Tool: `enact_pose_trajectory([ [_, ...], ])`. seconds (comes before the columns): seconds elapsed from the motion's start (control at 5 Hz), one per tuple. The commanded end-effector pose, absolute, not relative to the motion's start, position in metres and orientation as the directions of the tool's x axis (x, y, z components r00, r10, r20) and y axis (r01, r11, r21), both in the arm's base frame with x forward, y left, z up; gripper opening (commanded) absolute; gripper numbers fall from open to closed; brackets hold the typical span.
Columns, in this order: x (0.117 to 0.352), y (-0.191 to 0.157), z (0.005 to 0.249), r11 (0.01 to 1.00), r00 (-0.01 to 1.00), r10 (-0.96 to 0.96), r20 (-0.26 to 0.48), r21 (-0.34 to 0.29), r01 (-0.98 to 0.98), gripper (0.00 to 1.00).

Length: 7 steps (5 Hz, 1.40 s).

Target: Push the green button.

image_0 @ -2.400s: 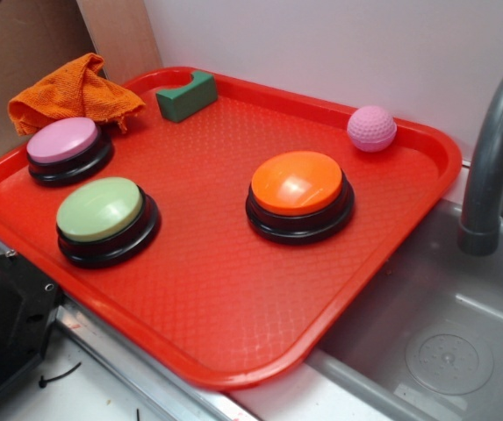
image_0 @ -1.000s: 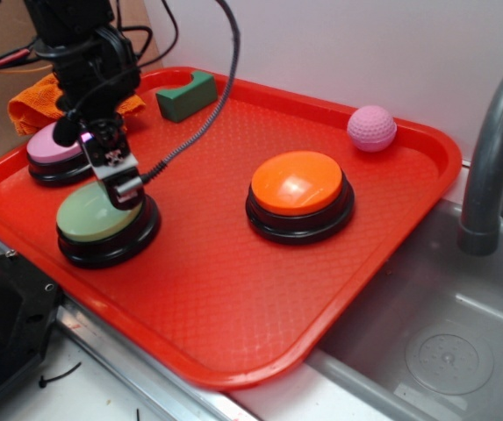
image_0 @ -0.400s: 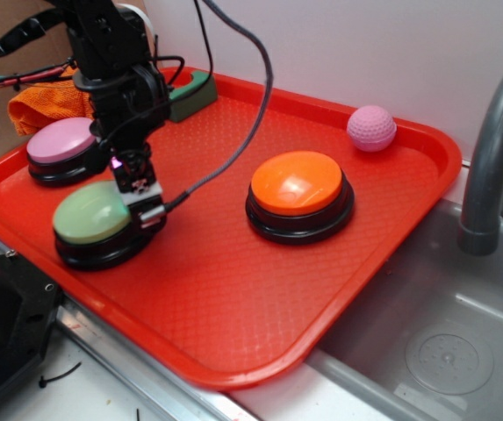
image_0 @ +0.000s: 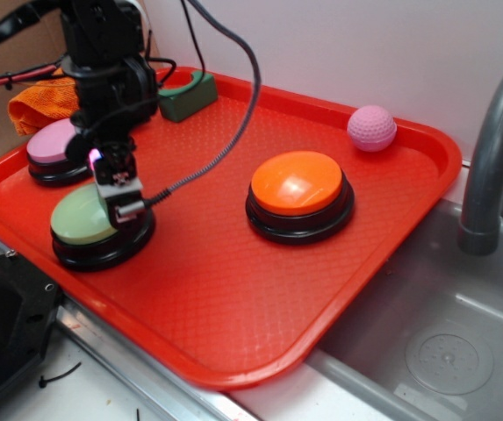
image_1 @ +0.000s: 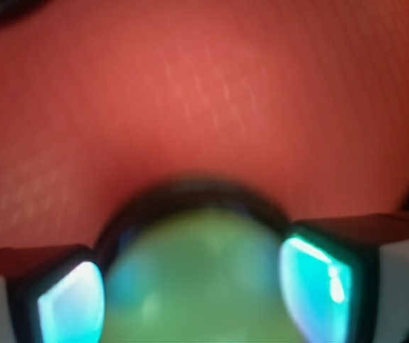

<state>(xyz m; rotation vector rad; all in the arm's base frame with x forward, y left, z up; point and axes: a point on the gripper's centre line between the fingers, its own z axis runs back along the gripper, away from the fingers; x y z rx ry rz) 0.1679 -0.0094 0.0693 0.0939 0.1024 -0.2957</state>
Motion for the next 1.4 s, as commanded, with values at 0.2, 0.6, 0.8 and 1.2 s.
enact_pose_trajectory([
  [0.2,0.176,-0.004,0.141,0.962,0.971,-0.238,0.006,0.141,0.235,1.00],
  [0.6,0.171,-0.001,0.150,0.969,0.975,-0.219,0.022,0.123,0.215,1.00],
  [0.8,0.168,0.004,0.155,0.979,0.980,-0.193,0.051,0.077,0.189,1.00],
  [1.2,0.167,0.009,0.162,0.993,0.993,-0.119,0.021,0.015,0.119,1.00],
])
